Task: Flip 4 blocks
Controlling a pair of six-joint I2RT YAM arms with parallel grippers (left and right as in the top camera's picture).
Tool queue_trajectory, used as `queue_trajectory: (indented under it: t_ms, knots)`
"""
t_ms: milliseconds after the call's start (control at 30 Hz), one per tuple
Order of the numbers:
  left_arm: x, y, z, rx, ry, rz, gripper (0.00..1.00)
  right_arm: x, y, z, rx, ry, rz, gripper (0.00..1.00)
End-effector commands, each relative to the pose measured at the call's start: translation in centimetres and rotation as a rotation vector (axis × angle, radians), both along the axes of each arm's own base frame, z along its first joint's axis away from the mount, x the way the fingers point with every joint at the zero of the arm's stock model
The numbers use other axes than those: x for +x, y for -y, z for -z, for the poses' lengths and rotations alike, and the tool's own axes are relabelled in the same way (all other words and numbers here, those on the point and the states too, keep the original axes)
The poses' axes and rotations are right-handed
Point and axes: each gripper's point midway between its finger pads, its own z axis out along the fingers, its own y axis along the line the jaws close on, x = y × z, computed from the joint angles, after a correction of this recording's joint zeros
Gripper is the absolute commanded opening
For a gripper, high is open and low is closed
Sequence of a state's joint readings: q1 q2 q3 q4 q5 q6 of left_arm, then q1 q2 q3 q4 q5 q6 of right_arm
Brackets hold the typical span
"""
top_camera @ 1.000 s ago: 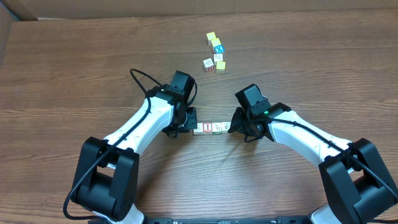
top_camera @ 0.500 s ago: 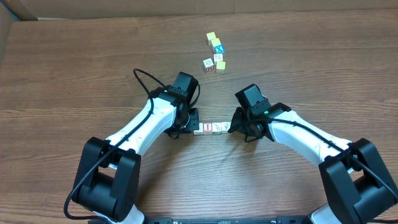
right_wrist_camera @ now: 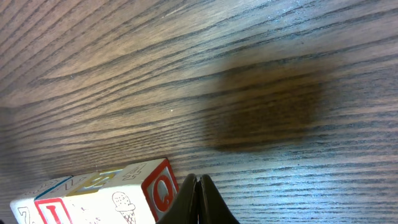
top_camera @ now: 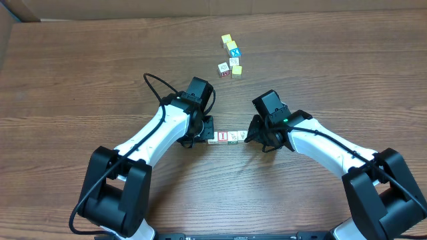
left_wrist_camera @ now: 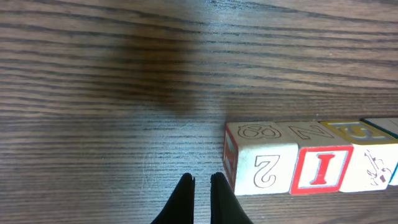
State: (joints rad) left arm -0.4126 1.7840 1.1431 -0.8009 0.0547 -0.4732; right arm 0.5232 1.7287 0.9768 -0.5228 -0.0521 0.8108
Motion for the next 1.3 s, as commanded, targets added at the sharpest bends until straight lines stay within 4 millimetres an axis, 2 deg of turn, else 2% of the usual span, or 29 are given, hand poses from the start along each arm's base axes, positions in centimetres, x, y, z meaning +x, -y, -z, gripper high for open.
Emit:
queue_trajectory:
  t_ms: [0, 467, 767, 1267]
  knots:
    - [-0.3, -0.3, 1.2, 0.023, -0.025, -0.02, 0.04, 0.1, 0.1, 0.1, -0.005, 0.003, 0.003, 0.04]
    - [-0.3, -0.3, 1.3, 0.023, -0.026, -0.02, 0.04, 0.0, 0.1, 0.1, -0.007, 0.005, -0.006, 0.04]
    - [-0.3, -0.2, 1.3, 0.021, -0.026, -0.02, 0.04, -0.6, -1.7, 0.0, -0.006, 0.032, -0.081, 0.04]
    - [-0.3, -0.3, 1.3, 0.024, -0.027, -0.02, 0.04, -0.5, -1.7, -0.1, -0.008, 0.035, -0.08, 0.05]
